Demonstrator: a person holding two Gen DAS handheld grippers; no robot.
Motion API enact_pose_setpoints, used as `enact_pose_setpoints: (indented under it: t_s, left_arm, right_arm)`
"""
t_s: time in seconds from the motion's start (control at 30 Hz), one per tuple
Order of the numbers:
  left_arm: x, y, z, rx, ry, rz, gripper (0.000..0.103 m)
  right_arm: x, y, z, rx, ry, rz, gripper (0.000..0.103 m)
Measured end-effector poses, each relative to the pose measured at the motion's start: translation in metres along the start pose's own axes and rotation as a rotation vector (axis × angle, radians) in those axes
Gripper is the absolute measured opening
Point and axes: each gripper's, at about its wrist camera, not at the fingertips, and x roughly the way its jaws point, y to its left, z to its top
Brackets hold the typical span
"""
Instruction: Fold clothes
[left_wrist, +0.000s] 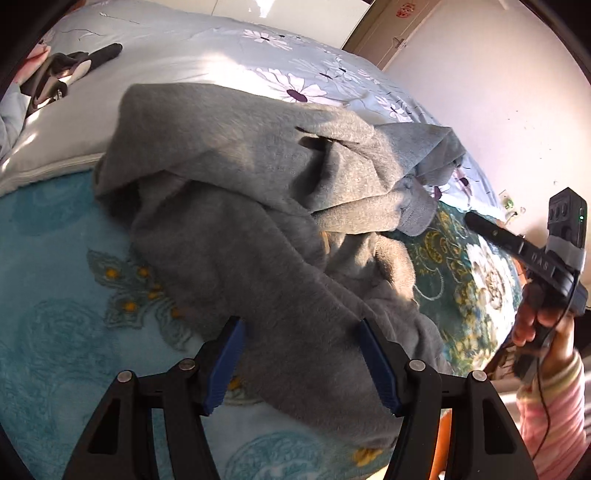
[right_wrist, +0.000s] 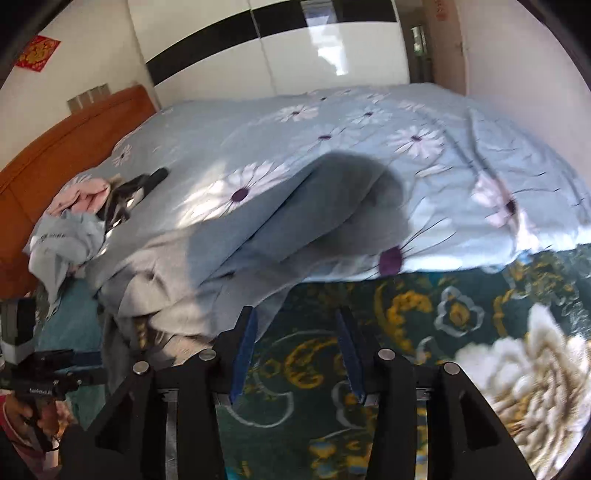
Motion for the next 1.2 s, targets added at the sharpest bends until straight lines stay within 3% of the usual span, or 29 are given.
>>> enact_pose_setpoints:
  t_s: [0.13, 0.23, 0.27, 0.37, 0.5, 0.6, 0.77, 0.93, 1.03, 1.2]
  left_arm:
    - [0.010, -0.009, 0.004, -0.023, 0.001, 0.009, 0.066]
    - [0.009, -0.006, 0.005, -0.056, -0.015, 0.004, 0.046]
    - [0.009, -0.004, 0.005, -0.067, -0.023, 0.003, 0.033]
    - [0.007, -0.002, 0.006, -0.085, -0.043, 0.008, 0.013]
    - [-0.015, 0.001, 0.006, -0.091, -0.107, 0.009, 0.010]
    - [-0.055, 0.014, 0.010, -0.091, -0.191, 0.039, 0.010]
    - [-0.131, 0.040, 0.015, -0.099, -0.330, 0.129, 0.010]
    - [-0.172, 0.063, 0.012, -0.113, -0.384, 0.219, 0.010]
    - [-0.171, 0.090, 0.007, -0.148, -0.373, 0.253, 0.010]
    - [-0.170, 0.137, -0.001, -0.208, -0.354, 0.311, 0.010]
  right_arm:
    - [0.038, 0.018, -0.008, 0.040, 0.042, 0.077, 0.045]
    - [0.040, 0.030, -0.006, 0.037, 0.013, 0.101, 0.045]
    - [0.040, 0.035, -0.006, 0.034, 0.003, 0.109, 0.041]
    - [0.039, 0.045, -0.003, 0.035, -0.026, 0.130, 0.011]
    - [0.043, 0.049, 0.005, 0.077, 0.005, 0.146, 0.003]
    - [0.009, 0.042, 0.016, 0.138, -0.088, 0.188, 0.003]
    - [-0.083, 0.025, 0.038, 0.181, -0.305, 0.245, 0.000]
    - [-0.144, 0.033, 0.042, 0.098, -0.365, 0.195, 0.000]
    - [-0.146, 0.041, 0.029, 0.049, -0.344, 0.180, 0.000]
    - [-0.105, 0.034, 0.007, 0.065, -0.232, 0.162, 0.000]
